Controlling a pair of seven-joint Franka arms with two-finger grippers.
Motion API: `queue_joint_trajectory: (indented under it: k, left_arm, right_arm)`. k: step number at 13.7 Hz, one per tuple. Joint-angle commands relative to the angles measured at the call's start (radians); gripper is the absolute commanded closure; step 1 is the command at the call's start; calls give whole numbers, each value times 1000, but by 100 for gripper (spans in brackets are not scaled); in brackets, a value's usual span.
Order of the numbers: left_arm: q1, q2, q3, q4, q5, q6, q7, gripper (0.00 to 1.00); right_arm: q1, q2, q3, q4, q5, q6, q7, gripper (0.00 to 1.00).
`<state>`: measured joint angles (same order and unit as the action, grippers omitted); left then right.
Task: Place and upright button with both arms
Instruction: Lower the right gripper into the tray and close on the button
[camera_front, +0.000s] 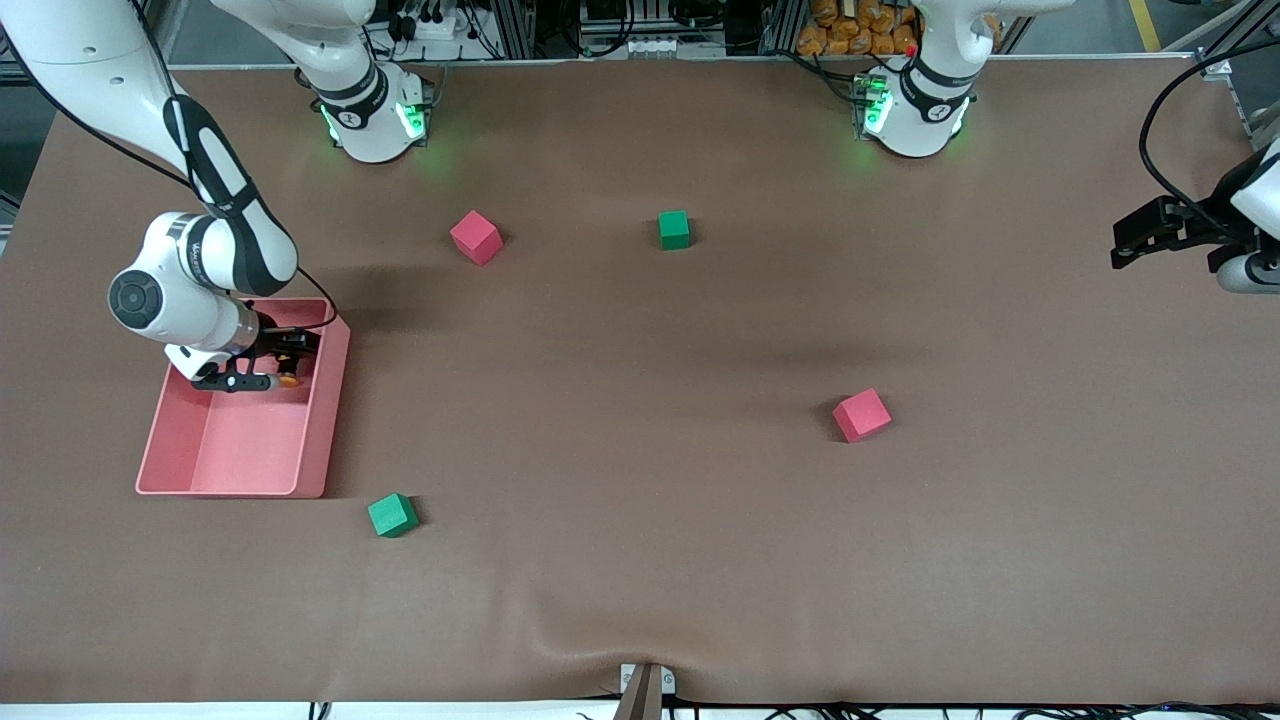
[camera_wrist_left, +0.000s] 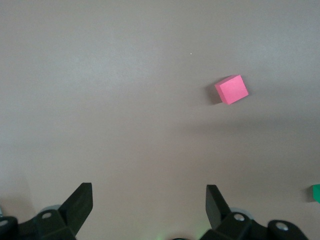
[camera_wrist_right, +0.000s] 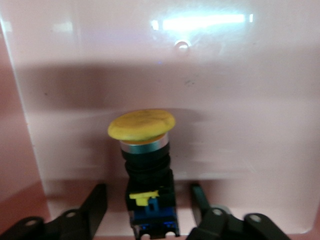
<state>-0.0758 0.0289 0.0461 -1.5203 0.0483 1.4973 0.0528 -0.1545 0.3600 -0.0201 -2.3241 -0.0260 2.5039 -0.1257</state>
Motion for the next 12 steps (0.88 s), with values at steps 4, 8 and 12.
queue_joint_trajectory:
  k: [4,8,12]
  left_arm:
    - [16,-1,-3,6,-11,-14,-1,0]
    - [18,0,-3,6,-13,-14,1,0]
    - [25,-1,-3,6,-13,-14,5,0]
  right_arm:
    - [-5,-9,9,3,-17,3,3,84]
    - [-5,-59,9,12,-17,-26,-6,87]
    - [-2,-113,12,95,-17,-184,-21,87]
